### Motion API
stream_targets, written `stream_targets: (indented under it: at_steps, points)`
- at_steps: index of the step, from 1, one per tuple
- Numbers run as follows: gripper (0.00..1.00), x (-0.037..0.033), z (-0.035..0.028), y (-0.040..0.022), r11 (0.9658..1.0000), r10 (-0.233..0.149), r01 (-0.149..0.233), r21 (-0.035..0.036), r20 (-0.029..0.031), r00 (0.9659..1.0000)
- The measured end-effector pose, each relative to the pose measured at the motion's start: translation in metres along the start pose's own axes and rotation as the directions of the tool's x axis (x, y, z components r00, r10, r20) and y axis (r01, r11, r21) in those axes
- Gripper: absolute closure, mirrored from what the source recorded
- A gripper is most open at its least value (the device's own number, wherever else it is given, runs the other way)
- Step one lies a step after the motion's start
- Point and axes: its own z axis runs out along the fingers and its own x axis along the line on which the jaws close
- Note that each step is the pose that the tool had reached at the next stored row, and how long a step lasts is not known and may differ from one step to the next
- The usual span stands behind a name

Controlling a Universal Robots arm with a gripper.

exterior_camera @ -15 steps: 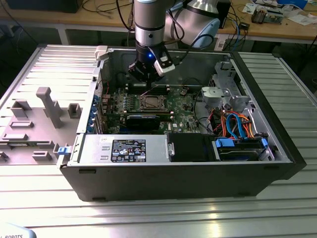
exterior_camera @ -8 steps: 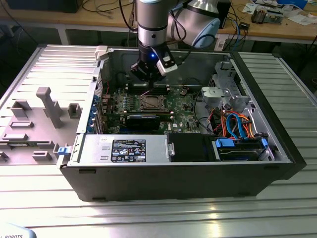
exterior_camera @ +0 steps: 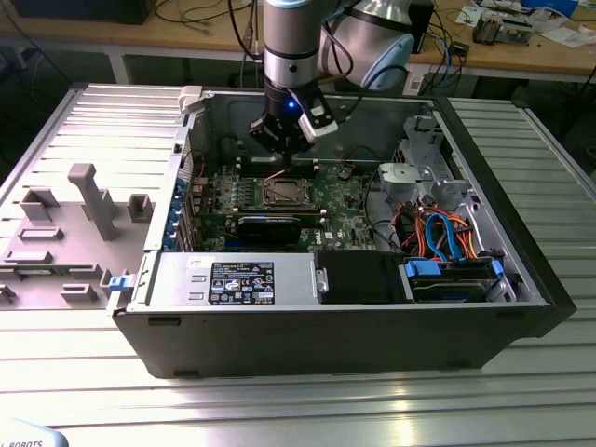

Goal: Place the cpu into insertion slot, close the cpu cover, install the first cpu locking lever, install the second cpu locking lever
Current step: 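Install the first cpu locking lever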

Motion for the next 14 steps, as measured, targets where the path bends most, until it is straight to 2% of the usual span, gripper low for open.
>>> stream_targets:
  at_steps: [9, 11, 14]
  points:
    - [0.89, -0.0067, 0.0043, 0.0004, 1.0, 0.0, 0.0, 0.0001, 0.0, 1.0]
    - [0.89, -0.0101, 0.0063, 0.0002, 1.0, 0.001, -0.001, 0.0, 0.0001, 1.0]
    - [0.89, -0.0106, 0.0097, 0.0, 1.0, 0.001, -0.001, 0.0001, 0.0, 1.0]
